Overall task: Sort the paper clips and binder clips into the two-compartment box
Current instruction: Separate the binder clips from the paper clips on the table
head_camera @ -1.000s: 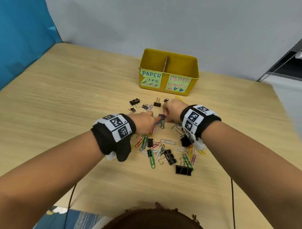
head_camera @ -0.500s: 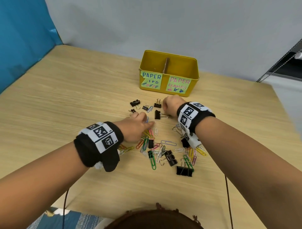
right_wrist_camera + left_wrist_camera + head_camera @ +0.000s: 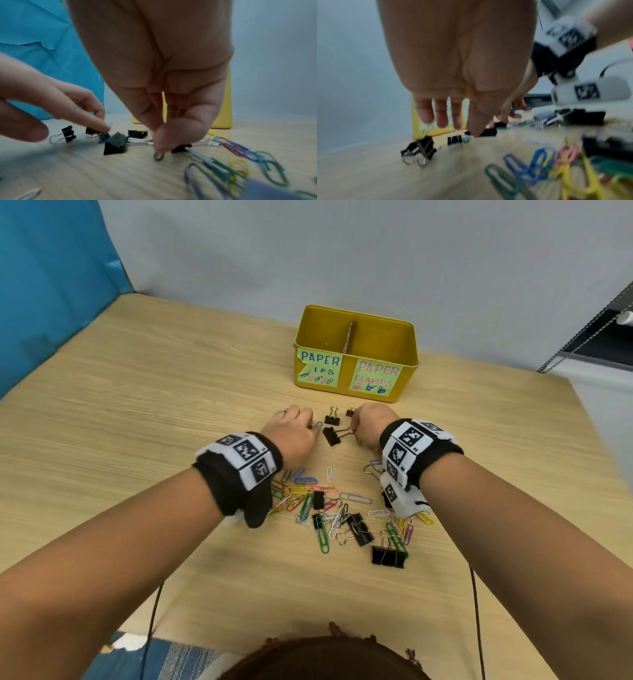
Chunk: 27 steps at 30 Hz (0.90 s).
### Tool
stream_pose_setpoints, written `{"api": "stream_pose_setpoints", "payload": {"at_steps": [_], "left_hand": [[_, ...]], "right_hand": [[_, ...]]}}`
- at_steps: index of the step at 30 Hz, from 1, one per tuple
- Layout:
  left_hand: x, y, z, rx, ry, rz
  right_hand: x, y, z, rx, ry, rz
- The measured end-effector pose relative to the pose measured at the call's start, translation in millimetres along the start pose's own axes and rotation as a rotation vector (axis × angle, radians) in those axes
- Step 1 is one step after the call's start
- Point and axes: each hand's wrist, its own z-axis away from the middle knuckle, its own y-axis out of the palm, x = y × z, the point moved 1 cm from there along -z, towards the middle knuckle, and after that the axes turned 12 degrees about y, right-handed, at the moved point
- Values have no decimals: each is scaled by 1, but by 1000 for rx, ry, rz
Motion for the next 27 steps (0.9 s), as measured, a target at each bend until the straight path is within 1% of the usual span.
{"api": "stream_pose_setpoints", "payload": {"at_steps": [2, 5, 7, 8, 10, 11, 13, 15, 17, 18, 19, 21, 23, 25, 27], "left_hand": [[-1, 4, -3, -5, -52, 21], [0, 7, -1, 13, -39, -27], [-1, 5, 5, 75, 13, -92], [0, 5, 10, 114, 44, -89], [5, 10, 18, 198, 103, 7], [8, 12, 22, 219, 131, 79], [15, 15, 28, 175, 144, 226], [21, 15, 33, 108, 125, 348], [26, 14, 37, 72, 99, 397], [27, 15, 40, 67, 90, 407], [25, 16, 41, 57, 93, 415], [14, 19, 44, 22, 164, 403], [-2, 25, 45, 23, 265, 353], [-9, 27, 47, 13, 301, 272], [-9, 26, 52, -51, 289, 222]], "right_hand": [[-7, -1, 2, 8, 14, -18], [-20, -9, 9, 22, 0, -88], [-24, -12, 13, 35, -8, -78], [-24, -12, 13, 64, -4, -38], [-24, -9, 13, 109, -1, 73], [-23, -7, 12, 120, 0, 121], [-21, -4, 16, 130, -34, 191], [-18, 1, 25, 171, -102, 196], [-15, 9, 33, 185, -148, 164], [-14, 13, 36, 158, -150, 156], [-13, 17, 36, 109, -147, 174], [-8, 25, 40, 41, -140, 281], [-3, 32, 48, 50, -178, 360], [-1, 32, 55, 71, -253, 314], [-1, 30, 59, 76, -309, 202]]}}
